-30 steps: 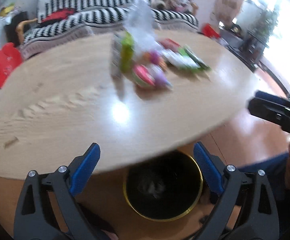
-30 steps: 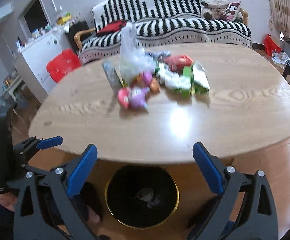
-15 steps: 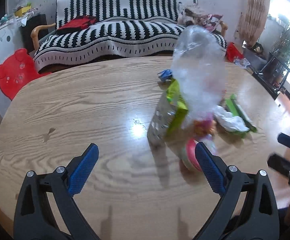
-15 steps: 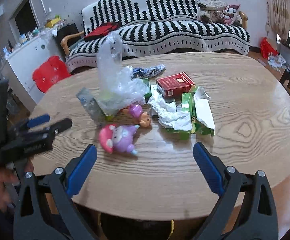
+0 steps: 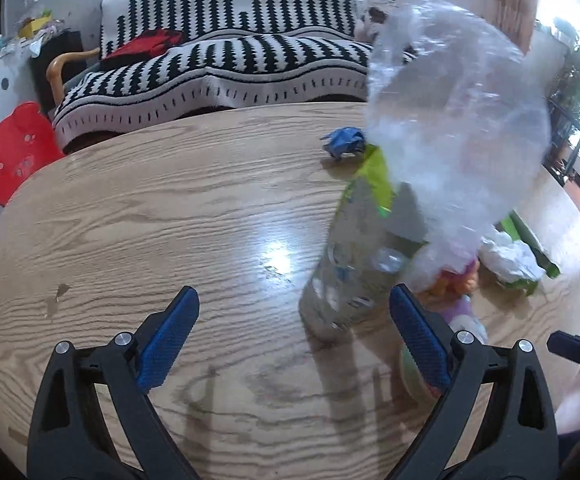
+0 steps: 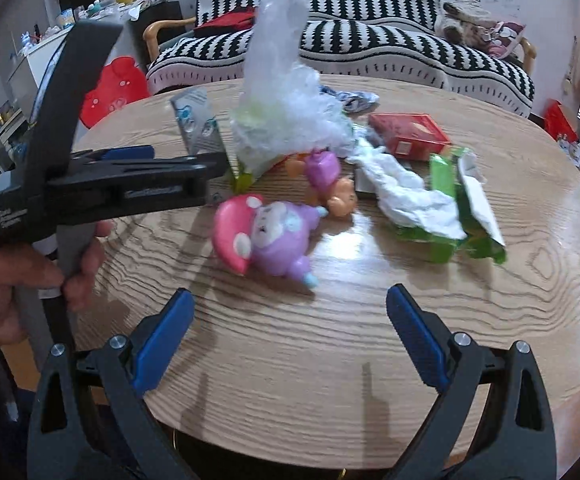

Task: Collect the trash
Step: 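Grasp the clear plastic bottle with left tool while right tool grasps pink toy, then lower both held items into the black bin and open both tools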

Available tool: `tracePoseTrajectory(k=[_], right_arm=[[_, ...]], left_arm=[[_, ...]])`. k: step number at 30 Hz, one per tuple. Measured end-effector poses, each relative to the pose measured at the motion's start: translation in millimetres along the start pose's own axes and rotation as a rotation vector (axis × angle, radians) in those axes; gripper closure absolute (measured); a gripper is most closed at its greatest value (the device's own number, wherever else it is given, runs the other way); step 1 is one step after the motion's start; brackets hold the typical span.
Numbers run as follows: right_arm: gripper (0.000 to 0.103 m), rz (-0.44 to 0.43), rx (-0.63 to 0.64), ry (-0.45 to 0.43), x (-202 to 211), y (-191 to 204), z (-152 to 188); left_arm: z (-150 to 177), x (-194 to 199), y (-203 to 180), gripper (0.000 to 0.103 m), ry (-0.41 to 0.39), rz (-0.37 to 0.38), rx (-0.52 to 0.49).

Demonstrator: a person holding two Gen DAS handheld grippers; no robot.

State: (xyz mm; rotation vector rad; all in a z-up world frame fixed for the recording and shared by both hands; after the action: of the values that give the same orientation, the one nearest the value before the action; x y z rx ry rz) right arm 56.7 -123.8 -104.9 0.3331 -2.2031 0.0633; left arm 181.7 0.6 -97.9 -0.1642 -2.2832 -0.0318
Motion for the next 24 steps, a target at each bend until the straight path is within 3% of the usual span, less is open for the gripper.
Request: tracePoseTrajectory(k=[3,6,10,13,15,24], right_arm=[[0.010,0.005,0.002,-0.001,-13,6,-8],[0.010,0.001,-0.007,0.007,-25,11,-17],[0.010,0.006,-0.019,0.018,-43,17,-28],[0.024,0.002,-0.032,0.043,-54,17,-32],[0.039,-0.004,-0.049,0.059,-61,14,-33],[0.044,-0.031,-0.061,0.026,-44,9,-31]], left_arm=[[-2,-2,4,0.015,-0.006,-0.001,0.007],[-1,-7,6,0.031,0.005,0.013,0.008],[-3,-13,9,0.061,0.028,0.028,0.017],[-4,-11,13,0.077,0.035,0.038,0.040],[-3,-8,16,0.078,0.035,0.041,0.056],[4,16,23,0.081,0.034,0.011,0.054]])
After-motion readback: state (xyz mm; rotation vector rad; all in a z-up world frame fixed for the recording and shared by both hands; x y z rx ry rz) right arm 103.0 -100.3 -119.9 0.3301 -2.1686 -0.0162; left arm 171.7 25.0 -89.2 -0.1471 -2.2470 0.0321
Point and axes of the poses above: each gripper's, at about its wrist camera, not at the fingertips, and x roughly against the way its jaws point, y to its left, z to its underside, the point moved 4 cm from there along -x, roughly the way its jaws point, and after that the axes turned 1 degree about z, right-handed, at the moved point
